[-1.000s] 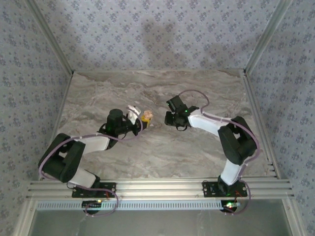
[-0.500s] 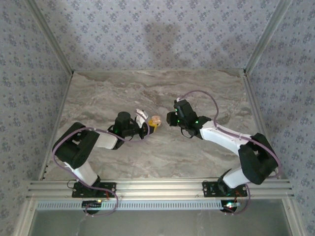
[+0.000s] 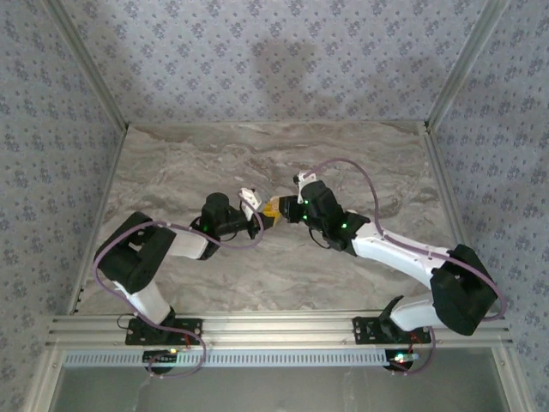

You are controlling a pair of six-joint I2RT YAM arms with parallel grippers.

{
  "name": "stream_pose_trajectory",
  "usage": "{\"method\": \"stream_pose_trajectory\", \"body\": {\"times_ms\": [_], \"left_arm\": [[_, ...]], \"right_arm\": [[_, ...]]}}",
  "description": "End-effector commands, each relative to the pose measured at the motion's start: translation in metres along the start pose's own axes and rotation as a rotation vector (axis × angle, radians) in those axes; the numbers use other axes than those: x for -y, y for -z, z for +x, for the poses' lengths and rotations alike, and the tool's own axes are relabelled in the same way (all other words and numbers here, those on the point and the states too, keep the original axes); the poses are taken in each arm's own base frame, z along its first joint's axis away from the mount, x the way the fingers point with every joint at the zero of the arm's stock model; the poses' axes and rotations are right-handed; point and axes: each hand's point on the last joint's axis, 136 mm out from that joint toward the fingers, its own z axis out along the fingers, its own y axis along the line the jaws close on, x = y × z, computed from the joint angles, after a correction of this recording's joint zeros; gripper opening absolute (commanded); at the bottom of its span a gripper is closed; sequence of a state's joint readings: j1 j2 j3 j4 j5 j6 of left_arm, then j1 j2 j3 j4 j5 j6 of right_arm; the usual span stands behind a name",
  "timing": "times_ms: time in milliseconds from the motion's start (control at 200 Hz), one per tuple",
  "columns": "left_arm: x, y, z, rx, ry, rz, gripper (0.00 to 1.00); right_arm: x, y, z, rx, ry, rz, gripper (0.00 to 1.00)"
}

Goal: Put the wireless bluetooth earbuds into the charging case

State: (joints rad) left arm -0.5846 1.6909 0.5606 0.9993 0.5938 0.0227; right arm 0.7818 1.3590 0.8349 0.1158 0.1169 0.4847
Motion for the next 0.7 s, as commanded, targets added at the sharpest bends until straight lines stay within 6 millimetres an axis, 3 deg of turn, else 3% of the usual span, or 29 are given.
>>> {"method": "stream_pose_trajectory", "body": {"times_ms": [0, 695], "left_arm": [[0.003, -0.001, -0.029, 0.08, -0.084, 0.009, 0.19], [0.009, 0.005, -0.055, 0.135, -0.124, 0.013, 0.19]], "right_arm": [[-0.005, 0.006, -0.013, 0.065, 0.021, 0.001, 0.26], [-0.013, -0.003, -0.01, 0.067, 0.012, -0.024, 0.26]]}}
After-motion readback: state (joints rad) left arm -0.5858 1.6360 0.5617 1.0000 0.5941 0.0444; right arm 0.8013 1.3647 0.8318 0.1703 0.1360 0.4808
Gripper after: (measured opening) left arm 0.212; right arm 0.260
